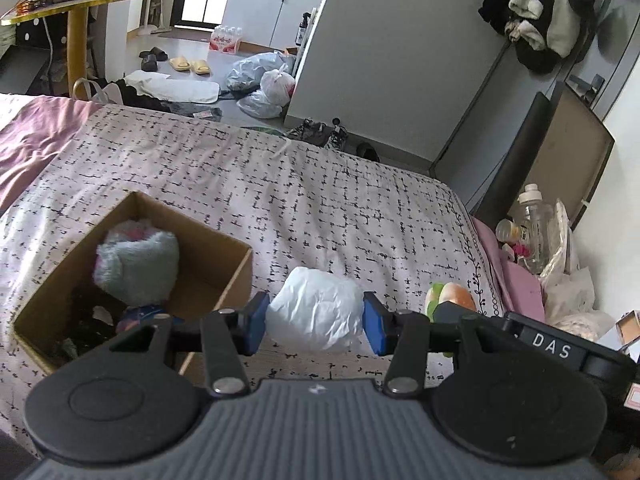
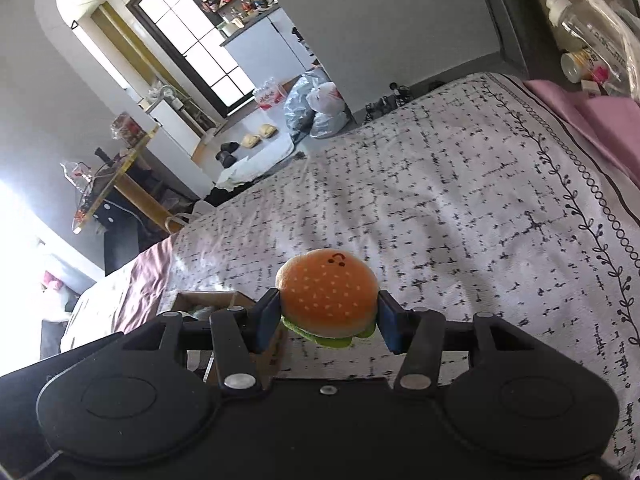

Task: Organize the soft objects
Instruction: 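Carry the white bag in the left tool and burger plush in the right tool over the box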

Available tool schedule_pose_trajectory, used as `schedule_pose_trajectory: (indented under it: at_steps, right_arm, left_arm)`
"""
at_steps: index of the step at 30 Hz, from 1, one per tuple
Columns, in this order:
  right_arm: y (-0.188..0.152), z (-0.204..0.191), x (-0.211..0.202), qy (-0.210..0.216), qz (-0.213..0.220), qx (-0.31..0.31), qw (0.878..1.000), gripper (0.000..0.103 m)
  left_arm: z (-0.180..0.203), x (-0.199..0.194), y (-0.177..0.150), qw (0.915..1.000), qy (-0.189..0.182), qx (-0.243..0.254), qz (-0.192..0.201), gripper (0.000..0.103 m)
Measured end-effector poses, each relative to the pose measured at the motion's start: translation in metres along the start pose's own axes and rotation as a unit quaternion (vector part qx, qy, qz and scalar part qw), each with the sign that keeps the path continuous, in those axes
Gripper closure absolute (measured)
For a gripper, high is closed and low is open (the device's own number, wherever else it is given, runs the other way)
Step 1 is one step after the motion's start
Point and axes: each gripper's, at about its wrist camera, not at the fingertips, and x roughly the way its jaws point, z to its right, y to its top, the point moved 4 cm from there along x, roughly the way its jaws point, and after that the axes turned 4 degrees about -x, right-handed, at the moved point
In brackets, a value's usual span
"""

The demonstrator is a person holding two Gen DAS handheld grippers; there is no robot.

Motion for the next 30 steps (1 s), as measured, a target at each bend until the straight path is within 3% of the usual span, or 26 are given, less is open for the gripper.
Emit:
schedule_pose_trajectory:
  at_steps: [12,30]
  right_arm:
    - [0.002,-0.038,0.003,0.004,-0.004,-0.025,1.0,0.052]
    - [-0.01,-0.1,0.037,0.023,-0.035,-0.054,0.998,0.052]
  left_arm:
    - [-0.04,-0.02,0.016,0.9994,0.005,-0.029,0.017,0.054]
    - [-0.119,-0.021,0.033,0.9967,0.026,-0.077,0.006,0.054]
